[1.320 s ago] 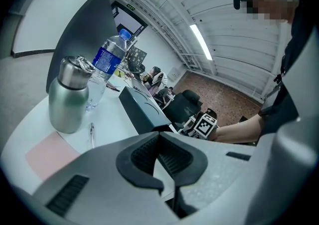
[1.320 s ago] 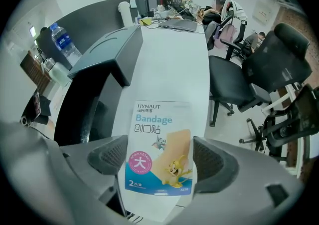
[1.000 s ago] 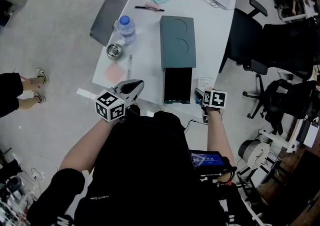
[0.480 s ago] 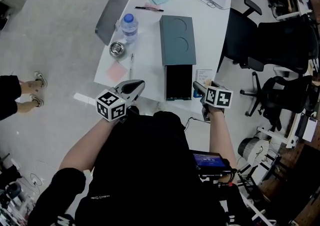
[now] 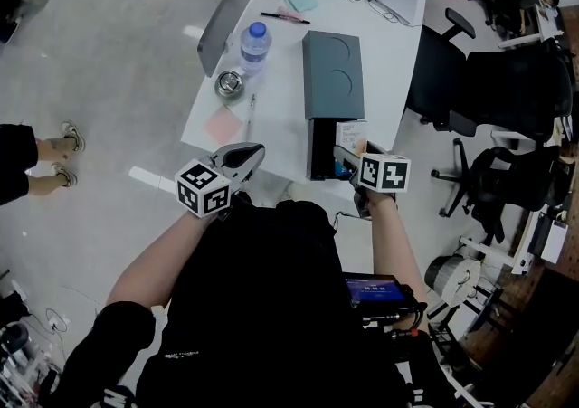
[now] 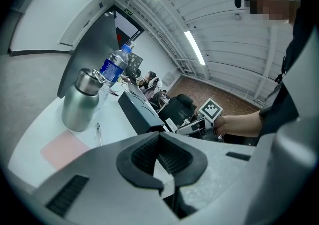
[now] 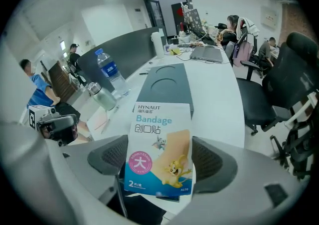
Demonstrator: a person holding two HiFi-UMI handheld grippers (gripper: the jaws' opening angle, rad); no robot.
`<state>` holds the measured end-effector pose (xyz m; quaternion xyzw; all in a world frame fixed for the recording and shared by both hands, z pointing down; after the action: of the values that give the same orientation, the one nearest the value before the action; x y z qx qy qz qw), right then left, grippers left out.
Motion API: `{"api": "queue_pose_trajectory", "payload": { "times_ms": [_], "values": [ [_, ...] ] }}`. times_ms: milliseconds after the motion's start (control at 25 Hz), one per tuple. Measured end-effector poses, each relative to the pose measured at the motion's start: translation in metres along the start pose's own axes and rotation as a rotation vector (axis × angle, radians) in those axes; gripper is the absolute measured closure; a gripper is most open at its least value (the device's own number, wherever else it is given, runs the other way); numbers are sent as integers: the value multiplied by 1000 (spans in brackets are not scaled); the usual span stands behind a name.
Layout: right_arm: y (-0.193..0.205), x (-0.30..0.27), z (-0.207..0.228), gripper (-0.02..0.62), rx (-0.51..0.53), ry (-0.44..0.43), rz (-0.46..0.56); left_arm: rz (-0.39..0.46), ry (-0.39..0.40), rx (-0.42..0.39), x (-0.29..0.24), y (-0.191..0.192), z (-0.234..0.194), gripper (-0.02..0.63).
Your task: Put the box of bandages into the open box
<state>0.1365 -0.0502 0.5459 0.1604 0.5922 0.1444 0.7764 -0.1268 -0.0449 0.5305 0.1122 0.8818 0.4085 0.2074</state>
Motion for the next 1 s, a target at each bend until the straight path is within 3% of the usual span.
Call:
{"api": "queue_pose_trajectory", "payload": {
  "times_ms": [240,520,1000],
  "values": [
    [6,-15,-18,190,25,-15,-36,6,-13,10,14,3,-4,600],
    [17,-34,-14,192,-88,-12,-58,16,-26,26,23,3,-13,600],
    [20,-54,-12,190,-76,91,-121,-5,-16,35,22,-4,-21,600]
  ]
}}
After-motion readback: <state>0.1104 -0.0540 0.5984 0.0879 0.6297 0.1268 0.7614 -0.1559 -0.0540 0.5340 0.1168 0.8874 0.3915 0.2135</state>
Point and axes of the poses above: the fingertips, and each gripper's own axes: x backward along the fingers, z to its right, y out of its underside, the point moved 4 cm from there along x, backward along the fingers, and after that the axes turned 3 degrees about -x, right-handed, at the moved point
